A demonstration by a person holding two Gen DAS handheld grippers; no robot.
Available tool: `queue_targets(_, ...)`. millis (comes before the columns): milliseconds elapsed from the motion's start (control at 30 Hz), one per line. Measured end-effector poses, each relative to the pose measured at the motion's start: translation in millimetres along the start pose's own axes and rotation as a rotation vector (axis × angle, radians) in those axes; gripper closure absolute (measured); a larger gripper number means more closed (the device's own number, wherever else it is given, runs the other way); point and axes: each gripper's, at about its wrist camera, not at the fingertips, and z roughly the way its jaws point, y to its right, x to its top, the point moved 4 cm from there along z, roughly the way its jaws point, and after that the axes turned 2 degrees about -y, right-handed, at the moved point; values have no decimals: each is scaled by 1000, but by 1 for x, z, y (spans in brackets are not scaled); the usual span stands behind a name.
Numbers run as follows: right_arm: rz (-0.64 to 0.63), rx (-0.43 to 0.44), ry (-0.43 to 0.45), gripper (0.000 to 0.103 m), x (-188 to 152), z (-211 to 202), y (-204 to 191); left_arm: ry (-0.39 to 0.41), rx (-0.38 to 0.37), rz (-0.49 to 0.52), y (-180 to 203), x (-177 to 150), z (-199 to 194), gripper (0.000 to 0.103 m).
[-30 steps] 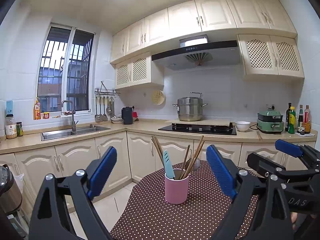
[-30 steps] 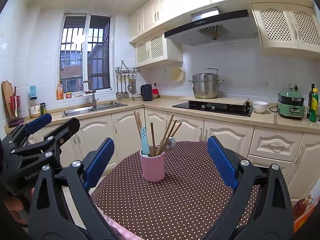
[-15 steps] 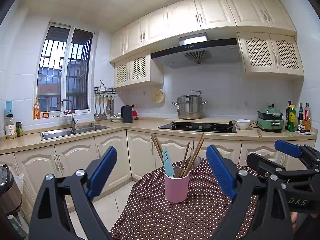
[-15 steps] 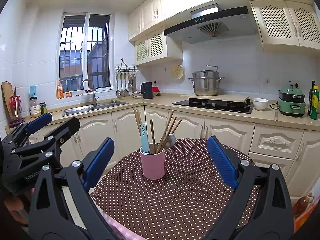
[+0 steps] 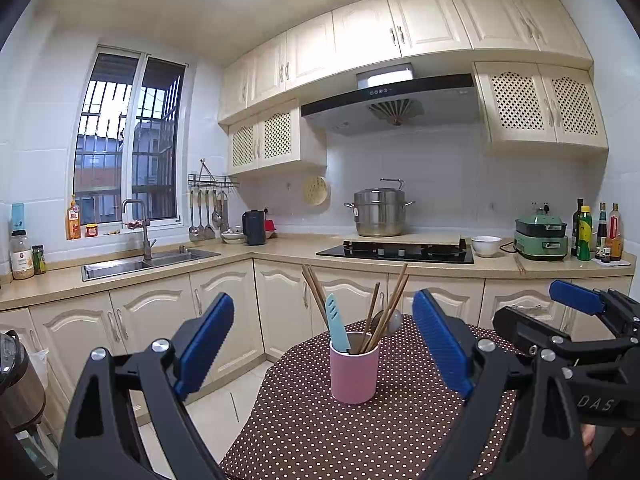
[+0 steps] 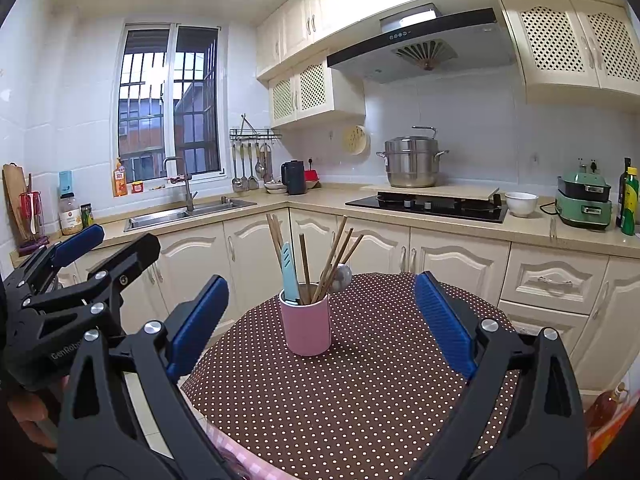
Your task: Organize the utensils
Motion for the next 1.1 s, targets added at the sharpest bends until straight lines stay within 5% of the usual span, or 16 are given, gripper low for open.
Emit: queue_targets(1100, 7, 4, -24, 11, -10, 7, -6, -17, 4, 5, -7, -5, 8, 14)
